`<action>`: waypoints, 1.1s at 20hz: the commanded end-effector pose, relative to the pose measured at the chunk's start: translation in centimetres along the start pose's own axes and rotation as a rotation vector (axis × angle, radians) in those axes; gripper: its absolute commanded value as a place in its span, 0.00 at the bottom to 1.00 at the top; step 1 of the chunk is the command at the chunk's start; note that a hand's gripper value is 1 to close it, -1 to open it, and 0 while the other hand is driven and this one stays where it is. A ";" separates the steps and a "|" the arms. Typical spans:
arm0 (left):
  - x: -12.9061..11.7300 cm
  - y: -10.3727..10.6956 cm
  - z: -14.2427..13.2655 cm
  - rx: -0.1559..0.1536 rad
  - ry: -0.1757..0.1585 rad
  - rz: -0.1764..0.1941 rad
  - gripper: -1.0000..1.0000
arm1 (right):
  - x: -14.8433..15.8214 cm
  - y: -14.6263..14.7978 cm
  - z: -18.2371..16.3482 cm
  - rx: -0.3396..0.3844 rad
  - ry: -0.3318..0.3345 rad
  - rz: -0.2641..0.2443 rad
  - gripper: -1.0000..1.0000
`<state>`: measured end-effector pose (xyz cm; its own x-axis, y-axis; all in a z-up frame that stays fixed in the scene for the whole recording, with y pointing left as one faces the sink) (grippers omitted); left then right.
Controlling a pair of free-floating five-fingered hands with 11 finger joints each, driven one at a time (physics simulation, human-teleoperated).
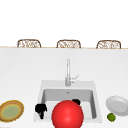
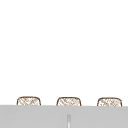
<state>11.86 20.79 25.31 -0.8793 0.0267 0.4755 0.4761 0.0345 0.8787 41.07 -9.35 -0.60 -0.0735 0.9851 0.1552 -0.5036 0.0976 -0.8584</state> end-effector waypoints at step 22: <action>0.0 0.0 0.0 0.000 0.000 0.000 0.50 | -6.2 -11.7 10.1 -0.008 -0.036 -0.013 1.00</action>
<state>11.86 20.79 25.31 -0.8793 0.0267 0.4755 0.4761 0.0345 0.8787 39.54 -16.52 12.98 -0.0786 0.9801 0.1824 -0.4909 0.1212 -0.8627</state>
